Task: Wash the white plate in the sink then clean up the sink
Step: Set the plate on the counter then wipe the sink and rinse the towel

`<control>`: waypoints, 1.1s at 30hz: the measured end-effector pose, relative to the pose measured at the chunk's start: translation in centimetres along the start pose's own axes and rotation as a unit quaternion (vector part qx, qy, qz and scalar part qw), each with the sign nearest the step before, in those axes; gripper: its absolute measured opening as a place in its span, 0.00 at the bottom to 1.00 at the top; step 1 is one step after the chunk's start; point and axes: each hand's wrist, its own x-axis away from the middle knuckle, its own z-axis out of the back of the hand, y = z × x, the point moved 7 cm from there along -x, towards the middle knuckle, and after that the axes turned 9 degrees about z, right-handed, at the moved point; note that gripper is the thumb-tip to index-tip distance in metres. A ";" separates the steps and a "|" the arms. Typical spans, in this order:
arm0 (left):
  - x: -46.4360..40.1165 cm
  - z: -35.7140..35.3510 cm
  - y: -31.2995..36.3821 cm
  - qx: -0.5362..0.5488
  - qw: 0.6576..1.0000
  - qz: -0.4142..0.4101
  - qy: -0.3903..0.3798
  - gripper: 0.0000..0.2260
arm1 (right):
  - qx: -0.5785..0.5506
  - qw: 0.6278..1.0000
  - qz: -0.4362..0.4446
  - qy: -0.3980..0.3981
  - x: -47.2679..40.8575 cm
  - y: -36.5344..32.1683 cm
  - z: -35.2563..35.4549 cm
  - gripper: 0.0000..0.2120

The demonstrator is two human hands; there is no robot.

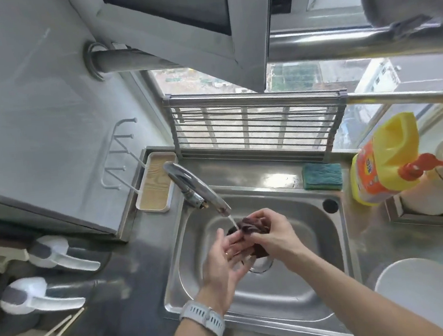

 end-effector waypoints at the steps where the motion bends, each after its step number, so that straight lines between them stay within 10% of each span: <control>1: -0.1 0.9 0.4 -0.068 0.997 -0.042 0.023 0.14 | -0.020 1.000 -0.011 0.001 -0.2 0.1 0.4 0.14; 6: -1.4 1.3 1.7 -0.504 0.825 -0.249 0.055 0.62 | -0.165 0.980 -0.083 -0.078 -1.3 0.3 0.1 0.16; 15: -4.0 -0.4 5.7 -0.553 0.632 -0.529 0.121 0.11 | -0.341 0.884 -0.138 -0.287 -2.7 1.4 0.8 0.18; 19: -3.8 -2.1 6.8 -0.572 0.530 -0.625 0.034 0.07 | -0.370 0.843 -0.191 -0.341 -3.4 4.1 -1.1 0.22; 25: -4.3 -3.8 6.7 -0.653 0.332 -0.680 -0.012 0.09 | -0.297 0.666 -0.197 -0.655 -1.9 1.7 -7.2 0.46; 29: -4.0 -3.9 6.3 -0.669 0.269 -0.692 -0.043 0.09 | -0.311 0.598 -0.243 -0.697 -2.2 2.0 -6.8 0.47; 33: -2.8 -4.2 6.9 -0.651 0.232 -0.722 -0.048 0.12 | -0.298 0.608 -0.254 -0.691 -3.1 2.9 -5.9 0.49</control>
